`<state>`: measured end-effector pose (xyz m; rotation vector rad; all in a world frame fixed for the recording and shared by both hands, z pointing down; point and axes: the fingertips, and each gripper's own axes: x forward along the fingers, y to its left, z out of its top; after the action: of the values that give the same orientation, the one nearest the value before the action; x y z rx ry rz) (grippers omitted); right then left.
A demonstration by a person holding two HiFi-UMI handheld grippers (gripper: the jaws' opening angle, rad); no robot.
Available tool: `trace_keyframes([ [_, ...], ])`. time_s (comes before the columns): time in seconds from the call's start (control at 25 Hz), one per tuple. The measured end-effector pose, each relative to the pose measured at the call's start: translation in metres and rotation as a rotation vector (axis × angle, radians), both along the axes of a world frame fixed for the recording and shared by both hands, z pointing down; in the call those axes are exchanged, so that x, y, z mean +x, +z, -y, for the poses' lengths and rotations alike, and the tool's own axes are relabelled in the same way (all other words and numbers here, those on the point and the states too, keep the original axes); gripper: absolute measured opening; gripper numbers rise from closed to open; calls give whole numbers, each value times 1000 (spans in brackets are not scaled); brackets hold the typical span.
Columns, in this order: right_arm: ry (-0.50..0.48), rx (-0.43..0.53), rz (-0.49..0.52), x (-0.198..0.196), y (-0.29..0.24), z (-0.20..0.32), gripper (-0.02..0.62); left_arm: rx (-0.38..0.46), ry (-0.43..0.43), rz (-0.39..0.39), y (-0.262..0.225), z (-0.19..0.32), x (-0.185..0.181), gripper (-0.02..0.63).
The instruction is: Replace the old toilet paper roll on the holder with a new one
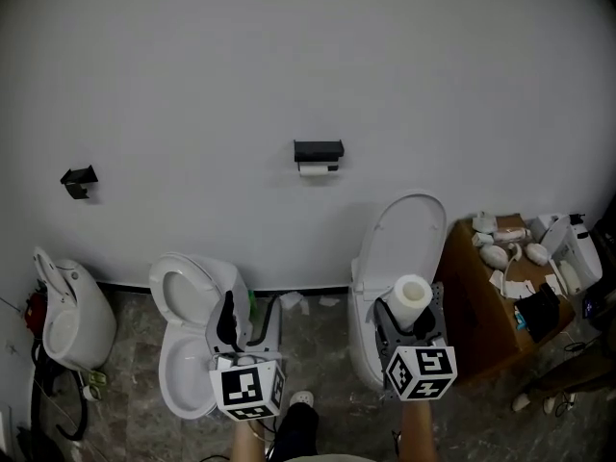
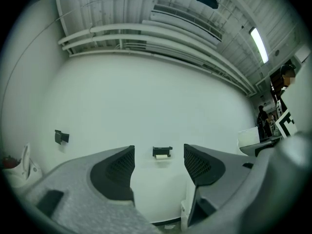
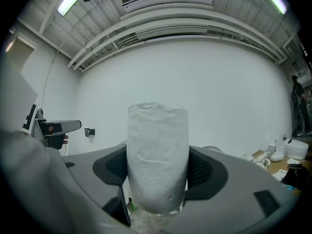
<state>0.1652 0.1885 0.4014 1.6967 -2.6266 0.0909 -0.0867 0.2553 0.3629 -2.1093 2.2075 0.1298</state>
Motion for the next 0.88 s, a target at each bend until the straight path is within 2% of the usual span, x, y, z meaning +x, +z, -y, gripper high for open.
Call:
trace_keyframes([
  [0.48,68,27,-13,-60,-24,162,310,7,79,23,-18,181,-63,293],
  [0.88,103,11,-20,-87,-21,230,310,8,118,0,-19,258,-90,293],
])
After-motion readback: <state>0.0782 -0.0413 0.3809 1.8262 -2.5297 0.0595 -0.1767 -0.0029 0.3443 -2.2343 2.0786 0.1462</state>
